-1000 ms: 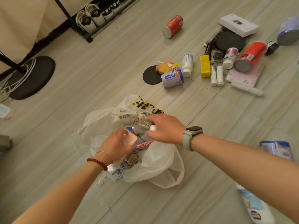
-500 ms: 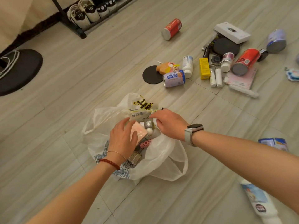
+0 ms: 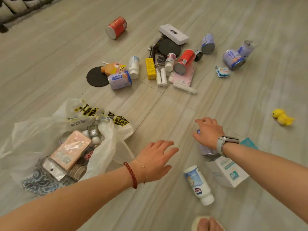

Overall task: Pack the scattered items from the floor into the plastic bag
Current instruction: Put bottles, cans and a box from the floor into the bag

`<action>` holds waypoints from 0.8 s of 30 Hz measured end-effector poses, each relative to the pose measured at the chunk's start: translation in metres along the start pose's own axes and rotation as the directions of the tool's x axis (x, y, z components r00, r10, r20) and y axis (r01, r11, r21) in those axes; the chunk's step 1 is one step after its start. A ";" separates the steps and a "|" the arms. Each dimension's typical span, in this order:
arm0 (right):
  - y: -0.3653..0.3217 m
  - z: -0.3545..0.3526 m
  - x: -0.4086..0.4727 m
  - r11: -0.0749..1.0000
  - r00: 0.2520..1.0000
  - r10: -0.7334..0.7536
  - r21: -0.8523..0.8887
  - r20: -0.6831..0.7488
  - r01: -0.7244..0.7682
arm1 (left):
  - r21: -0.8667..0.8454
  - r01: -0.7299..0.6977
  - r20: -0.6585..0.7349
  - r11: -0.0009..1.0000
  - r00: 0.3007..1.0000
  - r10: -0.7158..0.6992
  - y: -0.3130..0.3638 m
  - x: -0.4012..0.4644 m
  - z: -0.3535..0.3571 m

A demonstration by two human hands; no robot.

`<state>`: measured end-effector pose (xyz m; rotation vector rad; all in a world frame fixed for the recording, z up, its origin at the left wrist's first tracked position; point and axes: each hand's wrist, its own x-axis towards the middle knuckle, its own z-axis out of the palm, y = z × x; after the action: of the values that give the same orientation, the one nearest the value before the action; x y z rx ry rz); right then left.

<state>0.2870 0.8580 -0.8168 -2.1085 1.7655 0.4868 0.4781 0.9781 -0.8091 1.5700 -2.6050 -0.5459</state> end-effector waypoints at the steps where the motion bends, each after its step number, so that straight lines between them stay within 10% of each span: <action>1: 0.011 0.003 -0.002 0.999 0.999 0.042 -0.005 0.020 -0.042 | 0.005 -0.042 0.115 0.999 0.993 0.041 0.009 0.011 0.004; 11: 0.030 0.019 0.005 0.935 0.980 0.136 0.307 0.147 -0.176 | 0.088 -0.372 0.469 0.924 0.834 0.291 0.058 0.057 0.066; 19: 0.015 0.006 0.008 0.823 0.994 0.050 0.561 0.093 -0.094 | -0.218 0.062 0.218 0.974 0.976 -0.013 0.021 0.037 0.022; 24: -0.037 -0.020 0.011 0.705 0.992 -0.126 0.702 -0.020 0.103 | -0.341 0.264 -0.069 0.902 0.950 -0.304 -0.041 -0.018 -0.051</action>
<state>0.3261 0.8454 -0.8025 -1.6146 1.4538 -0.1904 0.5330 0.9628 -0.7723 1.8070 -2.0727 -0.8261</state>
